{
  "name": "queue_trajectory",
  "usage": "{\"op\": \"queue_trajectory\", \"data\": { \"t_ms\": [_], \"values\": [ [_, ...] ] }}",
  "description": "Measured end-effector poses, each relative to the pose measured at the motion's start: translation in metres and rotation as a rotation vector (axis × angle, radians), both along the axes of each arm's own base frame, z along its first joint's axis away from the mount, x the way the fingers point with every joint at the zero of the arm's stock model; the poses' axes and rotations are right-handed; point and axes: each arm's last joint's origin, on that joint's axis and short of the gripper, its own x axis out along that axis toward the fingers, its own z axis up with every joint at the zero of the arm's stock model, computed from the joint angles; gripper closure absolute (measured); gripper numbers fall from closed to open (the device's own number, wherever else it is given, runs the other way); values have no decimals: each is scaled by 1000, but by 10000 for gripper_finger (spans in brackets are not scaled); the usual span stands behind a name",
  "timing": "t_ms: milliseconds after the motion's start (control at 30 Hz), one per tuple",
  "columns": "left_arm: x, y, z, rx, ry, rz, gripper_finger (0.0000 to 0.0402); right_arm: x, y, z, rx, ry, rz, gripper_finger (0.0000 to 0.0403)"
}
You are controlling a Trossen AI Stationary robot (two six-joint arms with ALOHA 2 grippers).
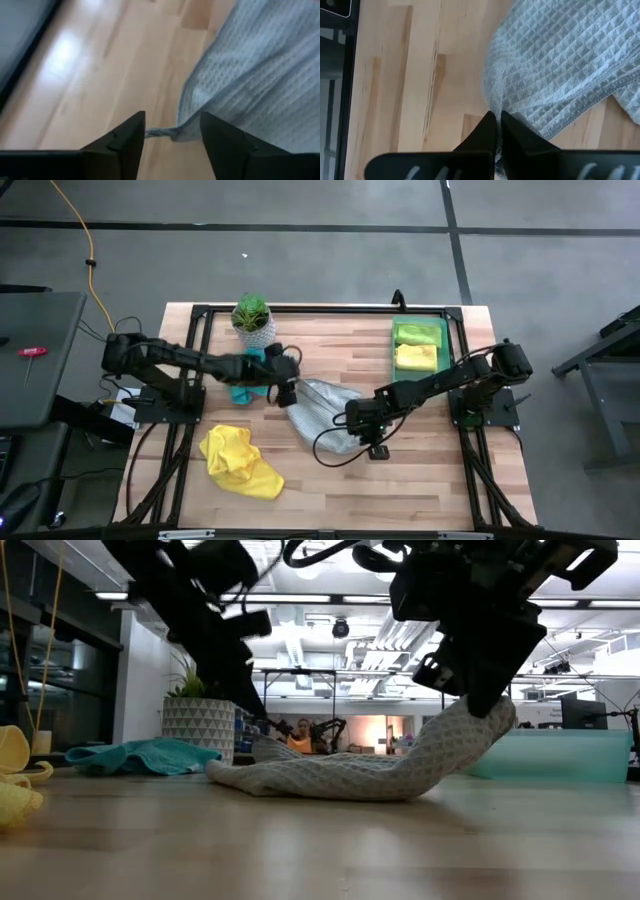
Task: Fold microfiber towels
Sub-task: Fold the gray microfiber cloth
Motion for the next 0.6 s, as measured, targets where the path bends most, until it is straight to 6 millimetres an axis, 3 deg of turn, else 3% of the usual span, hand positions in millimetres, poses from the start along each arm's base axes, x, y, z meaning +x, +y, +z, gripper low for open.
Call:
{"op": "queue_trajectory", "data": {
  "t_ms": [133, 367, 600],
  "values": [
    [-5, 25, 9, -109, 53, -192, 201, 0, 0, 0, 0, 0, -1, 403],
    [-13, 53, 26, -21, 177, -459, 205, 0, 0, 0, 0, 0, -2, 403],
    [-6, 70, 13, -79, 274, -525, 206, 0, 0, 0, 8, 7, -24, 403]
  ]
}}
